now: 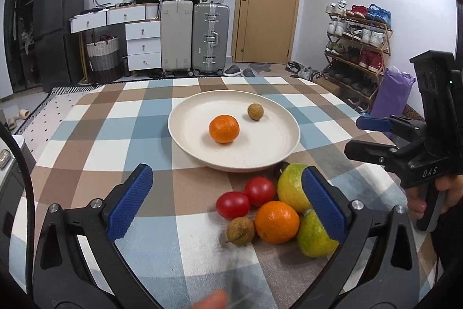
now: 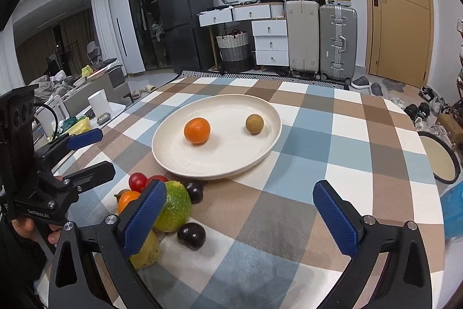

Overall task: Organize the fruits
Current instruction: 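Move the right gripper to the dark plum and close on it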

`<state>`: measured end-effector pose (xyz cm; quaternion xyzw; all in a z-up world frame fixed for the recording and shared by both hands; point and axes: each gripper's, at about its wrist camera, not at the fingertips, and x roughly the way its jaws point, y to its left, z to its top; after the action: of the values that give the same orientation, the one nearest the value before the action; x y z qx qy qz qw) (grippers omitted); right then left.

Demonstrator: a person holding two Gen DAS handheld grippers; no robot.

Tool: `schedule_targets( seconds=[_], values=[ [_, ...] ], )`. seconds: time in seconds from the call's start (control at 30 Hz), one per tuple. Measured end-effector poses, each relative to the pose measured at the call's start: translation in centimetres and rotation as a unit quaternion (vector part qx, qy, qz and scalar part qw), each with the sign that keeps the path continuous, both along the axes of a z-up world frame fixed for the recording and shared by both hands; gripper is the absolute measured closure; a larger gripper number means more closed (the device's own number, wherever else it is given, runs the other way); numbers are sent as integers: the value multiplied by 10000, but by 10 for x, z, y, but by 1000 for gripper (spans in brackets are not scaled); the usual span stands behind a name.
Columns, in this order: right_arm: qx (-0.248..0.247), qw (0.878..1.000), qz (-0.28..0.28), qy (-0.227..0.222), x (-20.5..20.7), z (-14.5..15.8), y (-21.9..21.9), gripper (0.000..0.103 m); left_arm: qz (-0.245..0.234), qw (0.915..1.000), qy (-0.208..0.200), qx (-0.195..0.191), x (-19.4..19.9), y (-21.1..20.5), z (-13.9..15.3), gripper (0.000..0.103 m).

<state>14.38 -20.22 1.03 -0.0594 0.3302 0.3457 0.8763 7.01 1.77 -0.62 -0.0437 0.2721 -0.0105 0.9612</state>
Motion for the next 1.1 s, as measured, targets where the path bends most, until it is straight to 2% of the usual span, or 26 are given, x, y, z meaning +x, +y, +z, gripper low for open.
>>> schedule_targets(
  seconds=[0.1, 0.43, 0.7, 0.93, 1.03, 1.1],
  values=[
    [-113, 9999, 116, 51, -5, -3, -2, 0, -156, 9998, 13, -96, -5, 0, 0, 0],
    [-459, 9980, 404, 160, -18, -17, 3, 0, -159, 9998, 30, 92, -5, -10, 2, 0],
    [-787, 9954, 465, 277, -18, -28, 13, 0, -30, 9992, 381, 129, 6, -8, -6, 0],
    [-866, 9935, 531, 522, -15, -33, 17, 1, -3, 9989, 462, 73, 8, -3, -9, 0],
    [-922, 9924, 595, 549, -16, -34, 21, 8, -25, 9974, 688, 195, 7, -4, -13, 0],
    [-996, 9915, 619, 569, -17, -36, 24, 12, -30, 9973, 691, 254, 5, -4, -13, 0]
  ],
)
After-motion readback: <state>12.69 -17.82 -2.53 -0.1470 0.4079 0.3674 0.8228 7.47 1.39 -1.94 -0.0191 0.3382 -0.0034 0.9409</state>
